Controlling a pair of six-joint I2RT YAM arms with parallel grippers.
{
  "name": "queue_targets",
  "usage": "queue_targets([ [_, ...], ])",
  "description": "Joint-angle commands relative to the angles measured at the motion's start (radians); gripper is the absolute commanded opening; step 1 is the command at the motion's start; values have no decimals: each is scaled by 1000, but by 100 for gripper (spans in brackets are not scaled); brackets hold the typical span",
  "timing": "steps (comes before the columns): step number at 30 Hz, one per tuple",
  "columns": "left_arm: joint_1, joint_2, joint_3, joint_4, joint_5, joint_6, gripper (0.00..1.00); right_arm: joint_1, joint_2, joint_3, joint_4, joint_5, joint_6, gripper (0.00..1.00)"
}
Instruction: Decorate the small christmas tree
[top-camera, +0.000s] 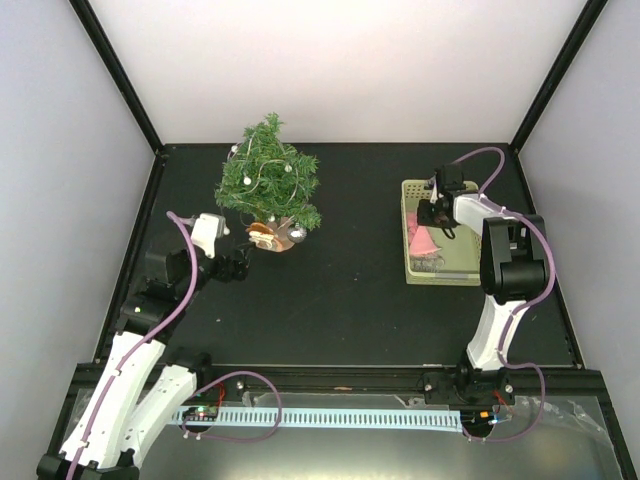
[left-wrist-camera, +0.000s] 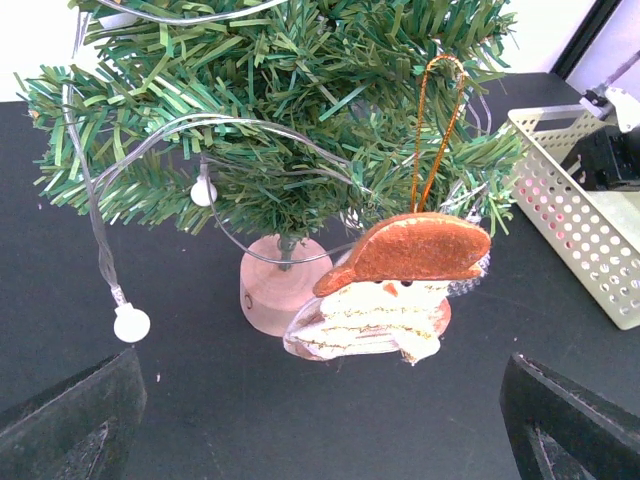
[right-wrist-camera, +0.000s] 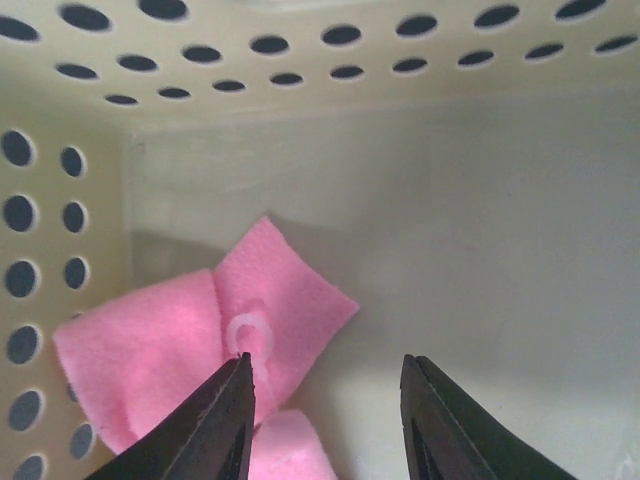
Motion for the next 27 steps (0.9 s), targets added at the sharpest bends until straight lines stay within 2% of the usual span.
queue_targets([
  [1, -6, -11, -1, 17, -33, 12, 99, -11, 30, 24, -46, -42, -2, 42],
  [8, -6, -7, 5, 7, -85, 2, 99, -11, 35, 21, -59, -78, -10, 41],
  [10, -6, -7, 5, 4, -113, -5, 99, -11, 30, 21, -65, -80, -12, 34],
  [14, -6, -11, 12, -11, -184, -16, 99, -10, -19, 0, -67, -67, -14, 10],
  [16, -6, -17, 11, -11, -178, -11, 99, -9, -70, -31, -54, -42, -11, 2],
  [25, -6, -11, -3, 12, -90, 0, 99, 33, -294, -1, -136, 72, -37, 1],
  [27, -6, -14, -4, 12, -72, -4, 96, 58, -337, 12, -160, 69, -52, 1],
])
